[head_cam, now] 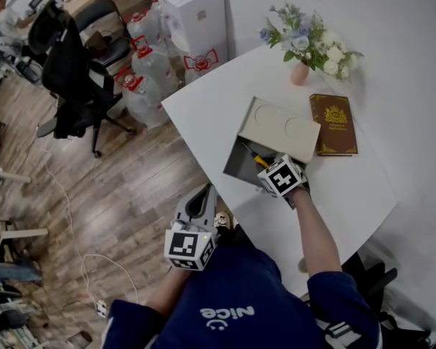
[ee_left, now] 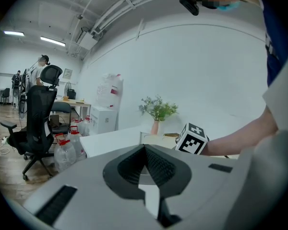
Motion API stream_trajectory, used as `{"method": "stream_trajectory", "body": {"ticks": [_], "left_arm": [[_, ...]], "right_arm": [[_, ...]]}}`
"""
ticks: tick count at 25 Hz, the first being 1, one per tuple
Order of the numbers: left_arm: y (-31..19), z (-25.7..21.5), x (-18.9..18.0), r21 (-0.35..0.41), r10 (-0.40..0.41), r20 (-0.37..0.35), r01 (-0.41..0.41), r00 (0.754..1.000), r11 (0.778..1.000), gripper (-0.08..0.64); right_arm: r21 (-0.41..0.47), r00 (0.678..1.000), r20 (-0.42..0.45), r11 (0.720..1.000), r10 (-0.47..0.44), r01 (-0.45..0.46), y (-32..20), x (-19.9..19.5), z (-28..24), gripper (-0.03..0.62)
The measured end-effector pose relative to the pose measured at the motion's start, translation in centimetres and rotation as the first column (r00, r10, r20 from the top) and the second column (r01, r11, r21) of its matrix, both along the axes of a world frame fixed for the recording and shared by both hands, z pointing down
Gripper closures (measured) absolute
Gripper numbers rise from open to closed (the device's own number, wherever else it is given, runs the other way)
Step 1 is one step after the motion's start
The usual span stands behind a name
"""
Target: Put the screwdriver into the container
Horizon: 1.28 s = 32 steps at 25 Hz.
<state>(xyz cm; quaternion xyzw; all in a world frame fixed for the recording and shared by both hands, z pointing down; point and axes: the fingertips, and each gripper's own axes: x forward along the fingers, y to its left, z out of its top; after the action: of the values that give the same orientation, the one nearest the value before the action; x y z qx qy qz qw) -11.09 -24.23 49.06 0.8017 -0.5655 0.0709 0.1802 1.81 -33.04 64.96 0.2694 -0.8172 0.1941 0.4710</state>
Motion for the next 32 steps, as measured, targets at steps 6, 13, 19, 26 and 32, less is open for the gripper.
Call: {"method": "stream_trajectory", "body": {"ticks": [6, 13, 19, 26, 32], "left_arm": [[0.0, -0.1, -0.1, 0.004, 0.006, -0.003, -0.006, 1.0, 1.0, 0.545], [0.4, -0.3, -0.1, 0.005, 0.011, -0.01, -0.011, 1.0, 1.0, 0.546], [0.7, -0.1, 0.2, 0.004, 0.027, -0.006, -0.027, 1.0, 1.0, 0.545], [0.9, -0.1, 0.8, 0.005, 0.049, -0.009, -0.049, 0.999, 0.999, 0.546], [0.9, -0.3, 1.5, 0.014, 0.078, -0.019, -0.078, 0.997, 0.997, 0.546]], "right_arm": [[0.007, 1.0, -0.005, 1.0, 0.001, -0.001, -0.1, -0.1, -0.1, 0.497], [-0.005, 0.998, 0.021, 0.998, -0.057, 0.057, 0.9, -0.9, -0.7, 0.456], [0.01, 0.997, 0.06, 0.999, -0.044, 0.044, 1.1, -1.4, -1.7, 0.442], [0.093, 0.993, 0.116, 0.996, -0.014, 0.003, 1.3, -1.4, -5.1, 0.442], [0.209, 0.975, 0.209, 0.97, 0.08, -0.124, 1.0, -0.2, -9.5, 0.442]]}}
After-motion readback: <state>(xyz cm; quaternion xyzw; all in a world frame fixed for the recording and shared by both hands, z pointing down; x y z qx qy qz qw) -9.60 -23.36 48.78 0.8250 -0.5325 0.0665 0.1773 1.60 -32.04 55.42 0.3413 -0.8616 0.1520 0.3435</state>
